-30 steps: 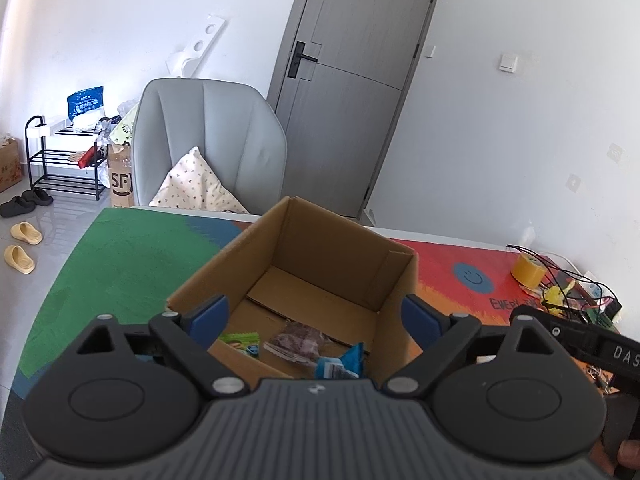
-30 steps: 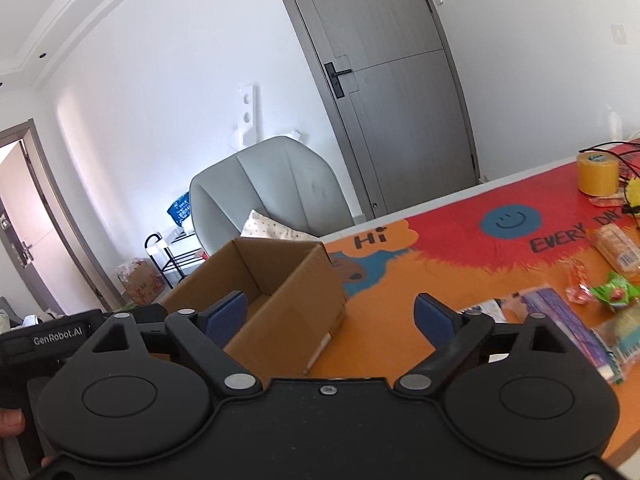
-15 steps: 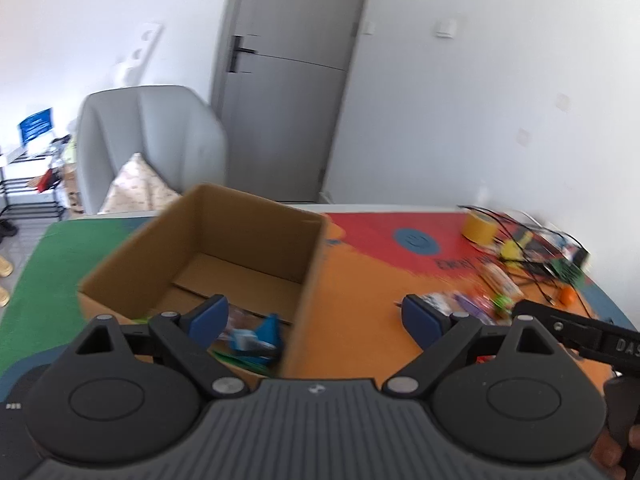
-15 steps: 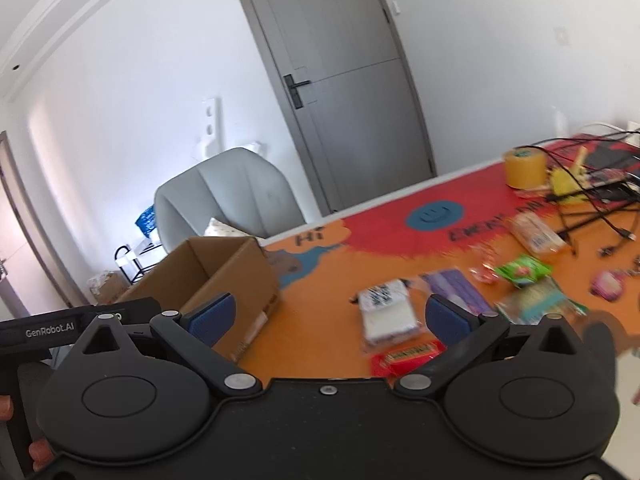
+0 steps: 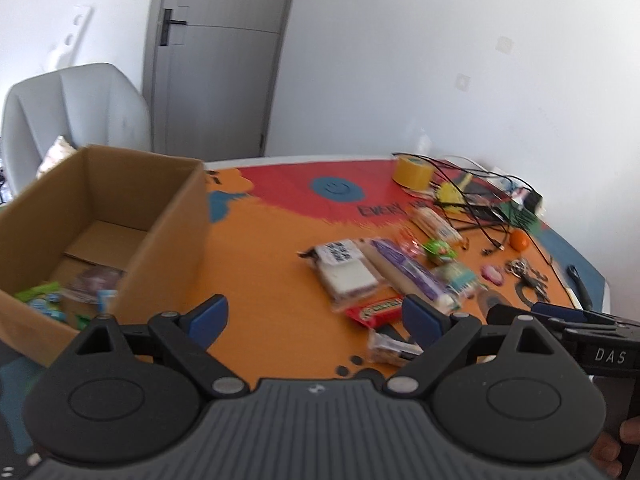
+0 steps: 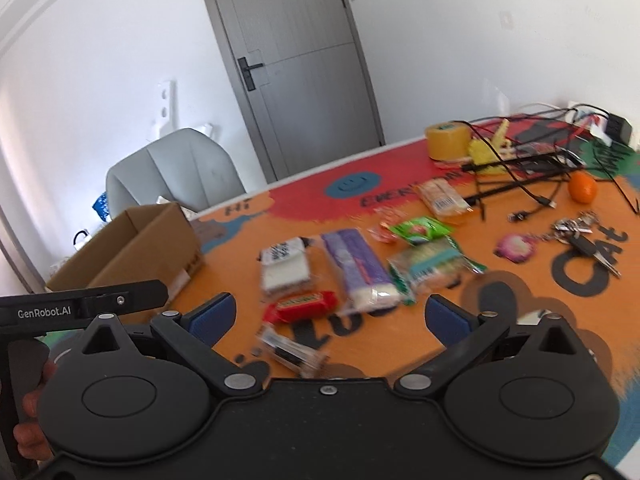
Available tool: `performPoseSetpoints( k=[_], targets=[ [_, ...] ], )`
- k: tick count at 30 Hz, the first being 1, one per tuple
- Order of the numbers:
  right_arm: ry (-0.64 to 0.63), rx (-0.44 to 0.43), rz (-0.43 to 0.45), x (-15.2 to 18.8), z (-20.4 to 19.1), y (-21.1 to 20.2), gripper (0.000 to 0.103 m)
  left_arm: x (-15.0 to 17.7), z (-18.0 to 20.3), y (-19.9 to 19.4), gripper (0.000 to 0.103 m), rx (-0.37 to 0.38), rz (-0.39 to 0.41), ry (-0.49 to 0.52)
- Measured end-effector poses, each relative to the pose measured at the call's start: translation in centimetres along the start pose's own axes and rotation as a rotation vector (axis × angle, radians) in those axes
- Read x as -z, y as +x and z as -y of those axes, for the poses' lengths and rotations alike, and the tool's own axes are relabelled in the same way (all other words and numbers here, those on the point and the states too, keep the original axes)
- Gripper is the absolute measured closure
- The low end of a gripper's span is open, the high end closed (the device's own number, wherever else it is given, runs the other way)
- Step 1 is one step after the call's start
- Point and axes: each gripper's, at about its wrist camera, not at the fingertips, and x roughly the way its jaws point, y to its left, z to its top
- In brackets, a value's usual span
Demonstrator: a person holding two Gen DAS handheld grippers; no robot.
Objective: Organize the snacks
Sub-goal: 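Move both tools back over the remaining snacks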
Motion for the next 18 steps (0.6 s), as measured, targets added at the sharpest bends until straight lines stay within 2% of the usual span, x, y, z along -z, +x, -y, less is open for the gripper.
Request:
performPoseSetpoints(
  k=[18],
  targets=[
    [0.021,0.024,-0.063,1.3,4.0,1.8,0.014,2.4,4.2,5.5,0.010,0.037,-0.102,0.021]
  ],
)
